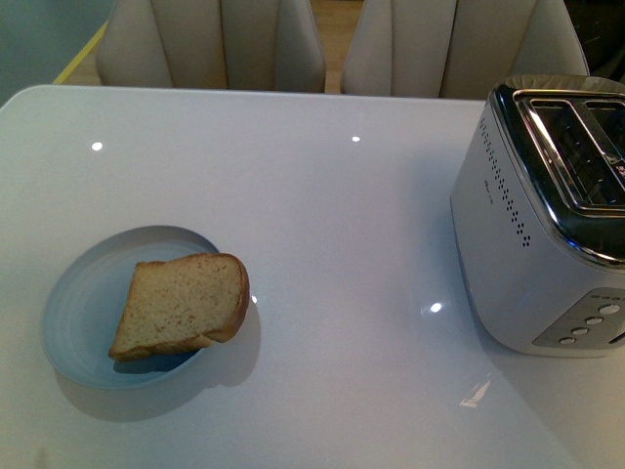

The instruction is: Left arm holds plate, right arm toasts bread

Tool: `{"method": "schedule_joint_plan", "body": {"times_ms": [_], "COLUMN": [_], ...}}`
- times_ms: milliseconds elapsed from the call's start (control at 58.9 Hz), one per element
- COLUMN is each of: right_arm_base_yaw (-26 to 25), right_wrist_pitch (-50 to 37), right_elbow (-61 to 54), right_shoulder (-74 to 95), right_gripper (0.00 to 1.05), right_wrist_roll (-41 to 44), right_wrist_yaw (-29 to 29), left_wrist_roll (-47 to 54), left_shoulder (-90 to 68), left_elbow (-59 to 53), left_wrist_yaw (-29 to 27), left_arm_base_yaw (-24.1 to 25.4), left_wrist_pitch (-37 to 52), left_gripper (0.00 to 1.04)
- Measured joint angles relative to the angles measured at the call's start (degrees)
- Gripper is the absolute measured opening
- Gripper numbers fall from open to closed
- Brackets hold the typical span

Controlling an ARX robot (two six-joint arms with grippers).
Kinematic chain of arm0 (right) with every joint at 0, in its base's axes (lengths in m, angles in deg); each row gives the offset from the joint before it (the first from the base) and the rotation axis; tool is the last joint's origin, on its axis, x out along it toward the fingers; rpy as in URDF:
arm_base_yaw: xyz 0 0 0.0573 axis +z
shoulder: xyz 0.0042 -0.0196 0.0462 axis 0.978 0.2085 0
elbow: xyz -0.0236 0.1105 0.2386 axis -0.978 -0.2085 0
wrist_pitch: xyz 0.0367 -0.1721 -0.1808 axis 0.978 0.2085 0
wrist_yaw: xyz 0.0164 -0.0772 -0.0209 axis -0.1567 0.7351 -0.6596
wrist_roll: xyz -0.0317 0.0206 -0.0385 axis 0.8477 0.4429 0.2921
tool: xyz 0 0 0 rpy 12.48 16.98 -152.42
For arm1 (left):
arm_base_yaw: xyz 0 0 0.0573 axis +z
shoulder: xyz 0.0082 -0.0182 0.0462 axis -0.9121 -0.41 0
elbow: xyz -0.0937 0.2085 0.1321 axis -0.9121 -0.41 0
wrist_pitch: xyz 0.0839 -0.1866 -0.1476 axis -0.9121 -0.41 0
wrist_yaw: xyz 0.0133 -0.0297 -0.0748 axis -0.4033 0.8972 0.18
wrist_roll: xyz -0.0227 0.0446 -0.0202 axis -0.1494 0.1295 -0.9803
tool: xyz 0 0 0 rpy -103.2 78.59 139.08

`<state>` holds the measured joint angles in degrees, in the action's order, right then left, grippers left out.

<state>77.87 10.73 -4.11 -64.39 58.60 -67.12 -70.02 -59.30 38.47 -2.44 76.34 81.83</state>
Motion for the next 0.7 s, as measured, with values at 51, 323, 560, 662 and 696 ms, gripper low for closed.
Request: {"method": "schedule_joint_plan", "body": {"times_ms": [51,323,560,662,696], "right_arm_base_yaw": [0.0,0.0,0.0,0.0,0.0], "right_wrist_pitch": [0.0,0.0,0.0,0.0,0.0], "right_elbow": [0.0,0.0,0.0,0.0,0.0], "right_shoulder": [0.0,0.0,0.0,0.0,0.0], "right_gripper": [0.96,0.96,0.96,0.96,0.96], "right_wrist_roll": [0.0,0.0,0.0,0.0,0.0], "right_wrist_yaw": [0.0,0.0,0.0,0.0,0.0], "left_wrist_roll": [-0.07,-0.5,-0.35,-0.11,0.04], "left_shoulder": [-6.4,-26.12,-36.28,-39.34,-40.15], "left_elbow": [1.31,7.69,13.0,14.99,15.56], "left_wrist_yaw": [0.31,0.17,-0.83,-0.85,-0.92], "left_arm_base_yaw": [-0.02,-1.36,-2.73,-3.37,-3.58], "left_wrist_pitch": [2.8,8.46,8.76,8.7,8.7], "left_gripper": [0.97,0.97,0.97,0.97,0.97]}}
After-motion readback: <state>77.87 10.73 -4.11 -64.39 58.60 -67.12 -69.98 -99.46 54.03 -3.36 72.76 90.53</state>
